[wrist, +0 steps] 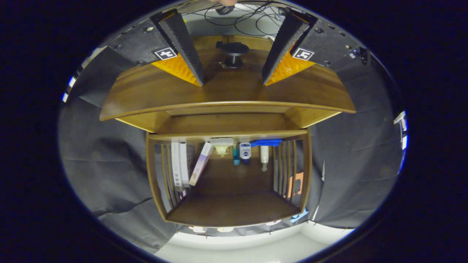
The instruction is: Pull open the drawer, take out the items inside it, and place them on the countertop above the cabinet.
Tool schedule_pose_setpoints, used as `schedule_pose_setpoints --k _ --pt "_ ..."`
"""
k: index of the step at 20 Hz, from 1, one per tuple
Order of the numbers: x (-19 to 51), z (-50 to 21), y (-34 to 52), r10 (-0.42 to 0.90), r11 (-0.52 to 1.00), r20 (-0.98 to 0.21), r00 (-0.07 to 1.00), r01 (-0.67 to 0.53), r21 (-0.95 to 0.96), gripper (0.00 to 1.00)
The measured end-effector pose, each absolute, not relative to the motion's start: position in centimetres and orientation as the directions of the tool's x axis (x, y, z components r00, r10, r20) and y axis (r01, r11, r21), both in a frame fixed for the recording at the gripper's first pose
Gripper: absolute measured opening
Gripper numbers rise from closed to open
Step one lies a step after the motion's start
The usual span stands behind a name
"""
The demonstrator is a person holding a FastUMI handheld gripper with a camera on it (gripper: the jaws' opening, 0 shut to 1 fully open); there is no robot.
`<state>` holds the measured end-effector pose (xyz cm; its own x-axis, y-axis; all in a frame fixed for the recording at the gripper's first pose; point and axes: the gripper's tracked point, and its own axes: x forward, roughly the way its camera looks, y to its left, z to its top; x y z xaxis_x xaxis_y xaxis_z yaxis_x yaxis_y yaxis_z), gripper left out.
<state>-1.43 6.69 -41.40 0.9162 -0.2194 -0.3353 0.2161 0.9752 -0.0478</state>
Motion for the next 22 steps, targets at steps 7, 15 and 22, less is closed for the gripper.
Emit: schedule_pose_setpoints --k 7,15,22 --pt "-0.6 -41.4 6.5 -0.253 0.967 -0.324 0.912 0.233 -0.099 1.00" --pt "2.4 -41.0 5.7 -0.216 0.976 -0.369 0.904 0.203 -0.072 1.00" --pt "6.3 -41.1 4.7 -0.172 0.985 -0.424 0.889 0.168 -0.048 1.00"
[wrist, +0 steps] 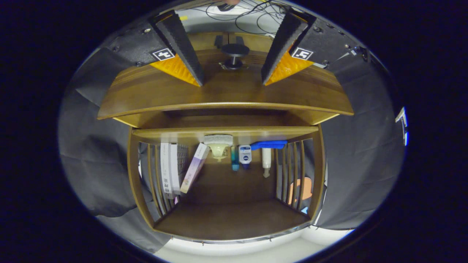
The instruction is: Pull open the drawer, take out the items inside it, and place them on the countertop above the cabinet.
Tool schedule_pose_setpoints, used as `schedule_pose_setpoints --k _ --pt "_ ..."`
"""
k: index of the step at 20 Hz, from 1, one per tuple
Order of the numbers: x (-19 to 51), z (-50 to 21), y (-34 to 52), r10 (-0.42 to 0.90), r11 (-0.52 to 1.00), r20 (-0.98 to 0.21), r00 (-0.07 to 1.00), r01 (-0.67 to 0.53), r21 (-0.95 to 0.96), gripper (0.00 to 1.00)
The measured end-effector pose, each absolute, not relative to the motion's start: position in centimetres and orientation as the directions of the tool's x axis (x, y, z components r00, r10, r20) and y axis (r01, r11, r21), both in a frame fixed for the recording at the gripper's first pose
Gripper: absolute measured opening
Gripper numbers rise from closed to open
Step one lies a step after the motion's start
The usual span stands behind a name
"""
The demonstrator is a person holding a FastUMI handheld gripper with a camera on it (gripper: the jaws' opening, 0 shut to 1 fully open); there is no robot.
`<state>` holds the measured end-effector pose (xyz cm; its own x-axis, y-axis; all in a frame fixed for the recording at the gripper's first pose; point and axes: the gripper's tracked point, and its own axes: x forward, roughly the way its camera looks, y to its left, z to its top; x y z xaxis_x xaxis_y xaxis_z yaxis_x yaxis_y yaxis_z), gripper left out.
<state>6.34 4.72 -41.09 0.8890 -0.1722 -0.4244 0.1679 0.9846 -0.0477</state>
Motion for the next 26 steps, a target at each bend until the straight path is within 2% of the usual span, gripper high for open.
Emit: schedule_pose_setpoints --k 17,23,26 --pt "15.6 -43.3 2.4 -0.206 0.979 -0.480 0.853 0.179 -0.101 1.00" --pt "16.8 -43.5 2.2 -0.242 0.970 -0.486 0.840 0.201 -0.135 1.00" --pt "16.5 -43.6 2.1 -0.219 0.975 -0.507 0.833 0.166 -0.149 1.00"
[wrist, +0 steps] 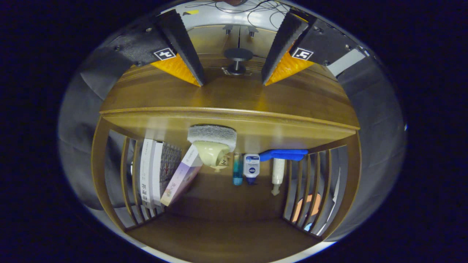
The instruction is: Pull open the drawer, take out the items inside it, and place them on the countertop above the cabinet.
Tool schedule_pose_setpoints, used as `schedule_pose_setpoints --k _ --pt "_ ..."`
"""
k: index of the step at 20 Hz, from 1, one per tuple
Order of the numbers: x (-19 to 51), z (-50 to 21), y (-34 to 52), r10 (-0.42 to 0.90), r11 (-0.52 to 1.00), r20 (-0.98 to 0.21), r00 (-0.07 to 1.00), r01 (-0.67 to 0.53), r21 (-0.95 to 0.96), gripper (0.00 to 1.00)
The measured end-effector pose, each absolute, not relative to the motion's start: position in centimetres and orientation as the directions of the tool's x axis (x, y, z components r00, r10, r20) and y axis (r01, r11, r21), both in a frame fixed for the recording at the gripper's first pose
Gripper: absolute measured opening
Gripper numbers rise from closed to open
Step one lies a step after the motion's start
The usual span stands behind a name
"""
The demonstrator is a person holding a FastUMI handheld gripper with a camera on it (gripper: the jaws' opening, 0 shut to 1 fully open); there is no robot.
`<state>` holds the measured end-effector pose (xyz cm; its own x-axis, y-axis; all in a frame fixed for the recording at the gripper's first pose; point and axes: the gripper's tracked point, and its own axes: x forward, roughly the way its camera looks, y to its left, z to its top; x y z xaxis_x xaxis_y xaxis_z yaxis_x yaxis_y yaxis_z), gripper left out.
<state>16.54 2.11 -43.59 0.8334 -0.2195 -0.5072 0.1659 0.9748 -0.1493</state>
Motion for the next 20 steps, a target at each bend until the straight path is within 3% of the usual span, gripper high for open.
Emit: schedule_pose_setpoints --k 6,20 --pt "13.9 -38.8 2.2 -0.154 0.988 -0.501 0.852 0.128 -0.086 1.00" --pt "4.2 -17.8 2.7 -0.050 0.996 -0.277 0.960 0.028 -0.083 1.00"
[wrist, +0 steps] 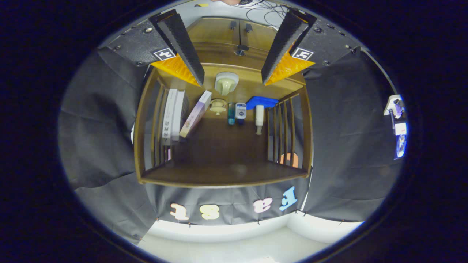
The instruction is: Pull open the drawer, take out the items inside it, and place them on the countertop above the cabinet.
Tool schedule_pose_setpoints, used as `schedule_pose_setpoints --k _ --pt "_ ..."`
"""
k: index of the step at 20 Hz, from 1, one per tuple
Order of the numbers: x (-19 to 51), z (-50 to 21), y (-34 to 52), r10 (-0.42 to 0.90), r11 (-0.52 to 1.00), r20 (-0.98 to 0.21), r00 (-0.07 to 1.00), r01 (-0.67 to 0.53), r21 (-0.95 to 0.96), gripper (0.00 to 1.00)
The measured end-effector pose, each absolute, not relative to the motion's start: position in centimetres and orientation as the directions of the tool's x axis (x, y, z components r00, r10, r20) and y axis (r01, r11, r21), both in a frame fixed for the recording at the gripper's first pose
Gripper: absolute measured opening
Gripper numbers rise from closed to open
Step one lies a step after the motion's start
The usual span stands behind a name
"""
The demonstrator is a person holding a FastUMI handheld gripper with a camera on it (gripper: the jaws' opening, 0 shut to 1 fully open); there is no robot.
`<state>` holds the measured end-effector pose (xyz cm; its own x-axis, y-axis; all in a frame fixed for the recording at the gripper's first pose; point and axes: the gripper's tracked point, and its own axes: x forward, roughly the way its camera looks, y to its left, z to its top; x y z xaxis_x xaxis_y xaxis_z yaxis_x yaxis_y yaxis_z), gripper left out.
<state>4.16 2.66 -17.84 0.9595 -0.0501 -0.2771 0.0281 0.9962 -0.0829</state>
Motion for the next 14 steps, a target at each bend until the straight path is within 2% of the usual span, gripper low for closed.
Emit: schedule_pose_setpoints --k 5,10,14 --pt "0.1 -10.7 1.1 -0.028 0.999 -0.206 0.978 0.022 -0.032 1.00" --pt "-4.4 -5.8 -1.4 -0.060 0.998 -0.190 0.980 0.052 -0.047 1.00" --pt "-7.7 -1.5 -2.6 -0.070 0.996 -0.090 0.994 0.064 -0.065 1.00"
